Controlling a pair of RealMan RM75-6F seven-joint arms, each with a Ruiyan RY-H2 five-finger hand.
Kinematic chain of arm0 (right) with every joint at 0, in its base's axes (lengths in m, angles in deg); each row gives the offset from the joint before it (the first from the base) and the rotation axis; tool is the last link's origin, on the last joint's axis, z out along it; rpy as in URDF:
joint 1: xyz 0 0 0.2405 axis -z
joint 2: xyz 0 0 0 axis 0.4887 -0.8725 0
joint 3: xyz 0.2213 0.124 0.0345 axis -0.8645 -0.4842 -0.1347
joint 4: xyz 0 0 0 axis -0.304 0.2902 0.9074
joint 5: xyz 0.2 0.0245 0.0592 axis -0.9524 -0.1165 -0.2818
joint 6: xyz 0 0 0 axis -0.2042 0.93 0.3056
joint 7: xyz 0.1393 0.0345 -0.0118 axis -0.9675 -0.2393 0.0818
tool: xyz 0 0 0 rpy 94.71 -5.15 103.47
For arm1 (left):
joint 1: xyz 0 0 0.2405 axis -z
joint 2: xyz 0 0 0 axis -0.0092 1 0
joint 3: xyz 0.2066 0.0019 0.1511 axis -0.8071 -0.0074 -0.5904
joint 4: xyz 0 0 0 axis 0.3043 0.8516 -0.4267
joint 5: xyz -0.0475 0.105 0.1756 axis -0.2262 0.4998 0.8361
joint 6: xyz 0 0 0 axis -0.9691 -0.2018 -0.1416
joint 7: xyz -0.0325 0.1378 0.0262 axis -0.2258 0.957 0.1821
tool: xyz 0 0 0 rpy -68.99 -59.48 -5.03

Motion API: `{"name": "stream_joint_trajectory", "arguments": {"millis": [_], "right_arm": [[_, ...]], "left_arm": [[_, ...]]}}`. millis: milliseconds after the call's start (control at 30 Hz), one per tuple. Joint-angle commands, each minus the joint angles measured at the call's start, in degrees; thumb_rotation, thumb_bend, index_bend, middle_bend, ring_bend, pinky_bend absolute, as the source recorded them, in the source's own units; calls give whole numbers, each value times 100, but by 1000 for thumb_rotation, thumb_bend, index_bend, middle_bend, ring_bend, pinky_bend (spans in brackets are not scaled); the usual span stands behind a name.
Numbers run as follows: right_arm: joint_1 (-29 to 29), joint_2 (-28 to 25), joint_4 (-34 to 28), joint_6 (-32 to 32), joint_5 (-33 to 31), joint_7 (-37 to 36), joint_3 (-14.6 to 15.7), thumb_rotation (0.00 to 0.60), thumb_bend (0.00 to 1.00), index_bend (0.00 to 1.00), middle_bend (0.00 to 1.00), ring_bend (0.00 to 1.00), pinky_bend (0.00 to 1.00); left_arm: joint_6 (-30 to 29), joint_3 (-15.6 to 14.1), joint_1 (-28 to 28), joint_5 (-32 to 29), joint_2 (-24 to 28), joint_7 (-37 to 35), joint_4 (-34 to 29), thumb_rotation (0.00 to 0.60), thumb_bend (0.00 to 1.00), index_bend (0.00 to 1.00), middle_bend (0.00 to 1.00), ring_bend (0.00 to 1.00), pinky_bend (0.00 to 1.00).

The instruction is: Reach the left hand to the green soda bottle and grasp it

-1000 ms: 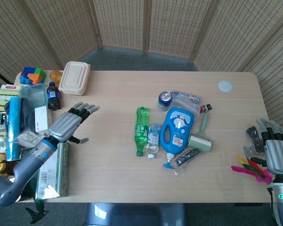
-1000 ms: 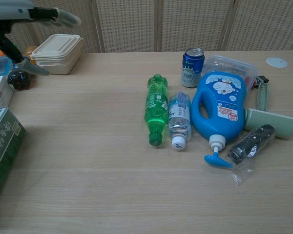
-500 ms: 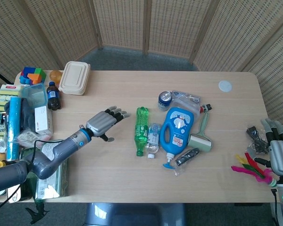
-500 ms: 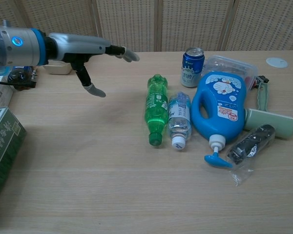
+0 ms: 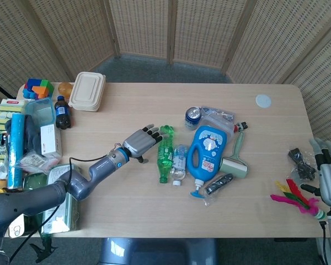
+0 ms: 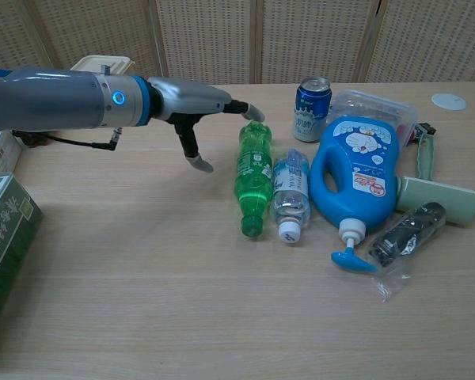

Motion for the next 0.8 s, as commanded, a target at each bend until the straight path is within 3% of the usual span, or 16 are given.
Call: {"name": "stream_joint_trajectory", "arguments": {"millis": [33, 367, 600, 800], "right_arm": [[12, -11, -7, 11, -10, -14, -5, 418, 320, 0, 0, 0, 0], [93, -48, -1, 83, -20, -101, -1, 416, 320, 0, 0, 0, 0], [116, -82, -29, 122, 26, -142, -6, 418, 319, 0, 0, 0, 0], [98, -62, -44, 111, 60, -158, -14, 415, 320, 0, 0, 0, 0]], "left_arm": [[52, -4, 192, 12, -320, -2, 373, 588, 277, 0, 0, 0, 0], [534, 51, 701, -62, -976, -208, 1322, 579, 277, 0, 21, 0, 0], [821, -8, 821, -72, -952, -414, 1421, 572, 277, 0, 150, 0, 0], [913, -148, 755, -90, -639, -382, 1071, 574, 277, 0, 227, 0, 0]]}}
